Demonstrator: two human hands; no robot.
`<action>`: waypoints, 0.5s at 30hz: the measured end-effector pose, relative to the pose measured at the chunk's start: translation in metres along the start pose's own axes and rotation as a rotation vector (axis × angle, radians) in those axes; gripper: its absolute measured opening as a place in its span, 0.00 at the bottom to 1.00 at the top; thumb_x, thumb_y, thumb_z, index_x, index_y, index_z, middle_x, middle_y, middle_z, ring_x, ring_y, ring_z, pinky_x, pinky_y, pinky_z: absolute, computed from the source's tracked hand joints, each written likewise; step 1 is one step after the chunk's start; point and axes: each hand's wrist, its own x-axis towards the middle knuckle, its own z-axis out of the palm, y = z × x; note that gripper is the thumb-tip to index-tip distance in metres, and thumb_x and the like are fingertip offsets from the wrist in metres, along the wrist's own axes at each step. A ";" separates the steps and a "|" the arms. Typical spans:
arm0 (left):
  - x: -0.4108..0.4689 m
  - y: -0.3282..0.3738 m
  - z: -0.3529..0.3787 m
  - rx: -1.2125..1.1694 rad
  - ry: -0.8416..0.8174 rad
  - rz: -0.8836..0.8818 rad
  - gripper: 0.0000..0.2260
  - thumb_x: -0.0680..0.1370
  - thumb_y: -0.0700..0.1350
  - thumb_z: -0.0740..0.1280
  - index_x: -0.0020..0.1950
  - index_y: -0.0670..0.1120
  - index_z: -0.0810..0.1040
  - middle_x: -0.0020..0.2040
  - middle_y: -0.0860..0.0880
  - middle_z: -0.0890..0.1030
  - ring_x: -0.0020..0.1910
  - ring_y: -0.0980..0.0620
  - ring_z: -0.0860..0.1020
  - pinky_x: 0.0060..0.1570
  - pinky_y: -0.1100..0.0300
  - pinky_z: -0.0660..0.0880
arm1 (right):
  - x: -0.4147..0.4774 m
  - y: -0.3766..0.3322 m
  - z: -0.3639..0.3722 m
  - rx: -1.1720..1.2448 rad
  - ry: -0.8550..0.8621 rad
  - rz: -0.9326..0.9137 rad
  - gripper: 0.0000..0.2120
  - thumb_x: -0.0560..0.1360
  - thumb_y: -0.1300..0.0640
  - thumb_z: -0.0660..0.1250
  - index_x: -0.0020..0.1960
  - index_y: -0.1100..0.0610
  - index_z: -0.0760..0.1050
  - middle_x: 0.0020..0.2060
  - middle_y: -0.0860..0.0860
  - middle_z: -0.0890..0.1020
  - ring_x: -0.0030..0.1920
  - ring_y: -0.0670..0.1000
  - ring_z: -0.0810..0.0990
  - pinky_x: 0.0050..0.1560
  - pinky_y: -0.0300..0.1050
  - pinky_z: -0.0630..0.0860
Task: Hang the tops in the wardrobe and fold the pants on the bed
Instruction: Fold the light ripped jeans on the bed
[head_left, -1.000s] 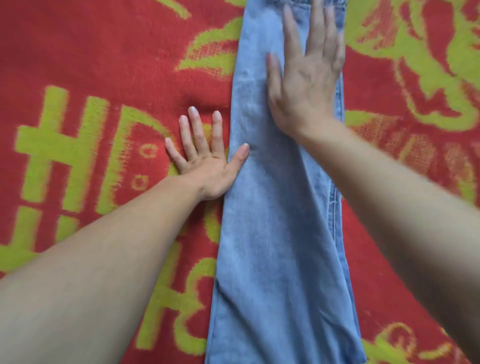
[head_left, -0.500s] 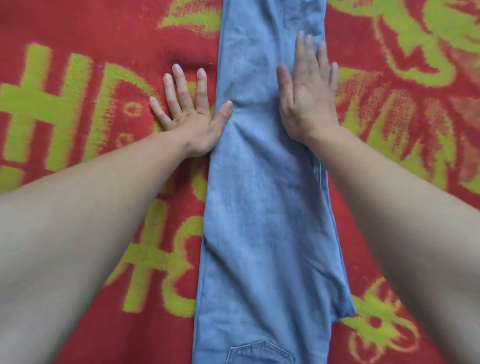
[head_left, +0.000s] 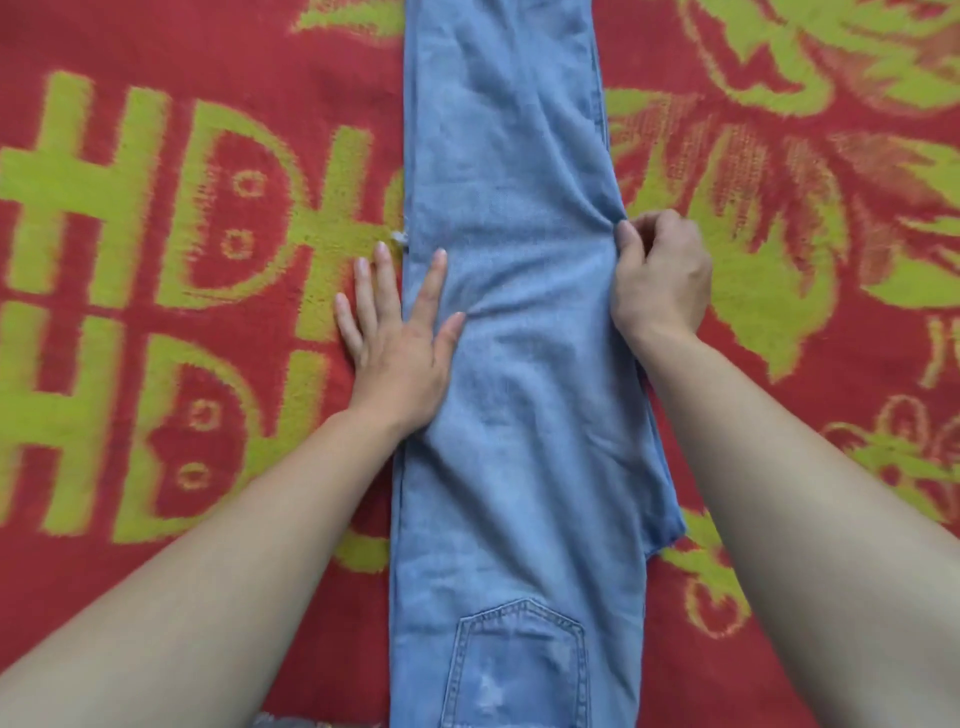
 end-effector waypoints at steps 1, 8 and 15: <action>0.001 0.001 0.001 0.020 -0.011 0.000 0.27 0.83 0.58 0.54 0.79 0.60 0.48 0.80 0.42 0.40 0.78 0.42 0.38 0.73 0.41 0.36 | -0.001 -0.001 0.000 0.008 0.026 0.037 0.11 0.81 0.51 0.62 0.57 0.56 0.77 0.56 0.56 0.78 0.58 0.56 0.76 0.54 0.44 0.65; -0.002 -0.002 0.004 0.058 -0.003 0.014 0.27 0.83 0.58 0.51 0.80 0.56 0.47 0.80 0.42 0.40 0.78 0.41 0.38 0.73 0.42 0.35 | -0.054 -0.013 0.010 -0.219 0.017 -0.399 0.25 0.83 0.46 0.53 0.78 0.50 0.61 0.80 0.58 0.54 0.79 0.57 0.54 0.75 0.56 0.54; -0.015 -0.008 0.001 0.028 0.052 0.068 0.29 0.82 0.60 0.46 0.81 0.50 0.48 0.81 0.42 0.47 0.79 0.43 0.44 0.76 0.44 0.40 | -0.068 0.017 0.014 -0.485 -0.350 -0.423 0.33 0.81 0.35 0.46 0.81 0.47 0.44 0.80 0.55 0.41 0.80 0.59 0.41 0.78 0.61 0.42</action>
